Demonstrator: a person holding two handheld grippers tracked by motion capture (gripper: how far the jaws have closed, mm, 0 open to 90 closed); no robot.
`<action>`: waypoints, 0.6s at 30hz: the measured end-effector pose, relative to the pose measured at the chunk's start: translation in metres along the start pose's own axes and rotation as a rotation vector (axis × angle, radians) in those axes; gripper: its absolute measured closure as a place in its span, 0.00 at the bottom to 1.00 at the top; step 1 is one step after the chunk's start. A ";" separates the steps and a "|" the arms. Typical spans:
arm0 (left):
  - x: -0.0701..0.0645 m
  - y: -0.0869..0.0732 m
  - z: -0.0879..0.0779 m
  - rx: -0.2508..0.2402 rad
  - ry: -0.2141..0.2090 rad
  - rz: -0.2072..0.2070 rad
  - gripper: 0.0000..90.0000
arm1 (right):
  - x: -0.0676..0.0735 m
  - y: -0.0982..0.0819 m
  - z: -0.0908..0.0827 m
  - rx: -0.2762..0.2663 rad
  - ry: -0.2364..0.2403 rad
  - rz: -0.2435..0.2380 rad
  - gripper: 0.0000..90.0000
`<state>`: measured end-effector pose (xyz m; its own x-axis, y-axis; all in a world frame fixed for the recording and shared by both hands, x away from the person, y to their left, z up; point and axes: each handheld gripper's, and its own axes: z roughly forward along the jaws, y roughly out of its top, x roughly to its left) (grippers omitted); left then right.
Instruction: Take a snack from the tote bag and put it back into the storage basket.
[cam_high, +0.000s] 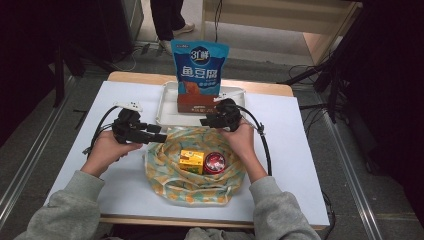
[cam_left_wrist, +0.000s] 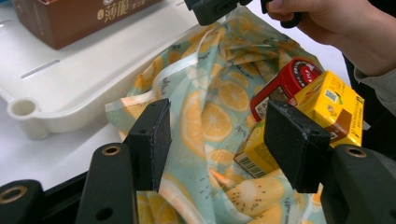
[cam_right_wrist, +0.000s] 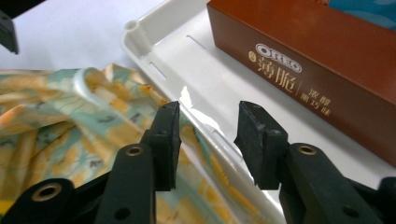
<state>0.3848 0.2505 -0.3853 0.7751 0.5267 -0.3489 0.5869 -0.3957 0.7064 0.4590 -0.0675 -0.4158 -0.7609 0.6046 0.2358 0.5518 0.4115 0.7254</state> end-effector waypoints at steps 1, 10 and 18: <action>-0.001 0.000 0.001 -0.004 0.000 0.002 0.46 | 0.001 -0.001 -0.002 0.002 0.004 0.002 0.66; -0.011 0.000 0.003 0.000 -0.011 0.023 0.46 | 0.004 -0.009 -0.013 -0.003 0.006 -0.015 0.61; -0.018 0.000 0.003 -0.004 -0.017 0.041 0.45 | 0.002 -0.016 -0.018 -0.010 0.014 -0.009 0.57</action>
<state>0.3714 0.2382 -0.3808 0.8026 0.4970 -0.3297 0.5534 -0.4142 0.7227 0.4424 -0.0847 -0.4148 -0.7706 0.5912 0.2380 0.5413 0.4101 0.7341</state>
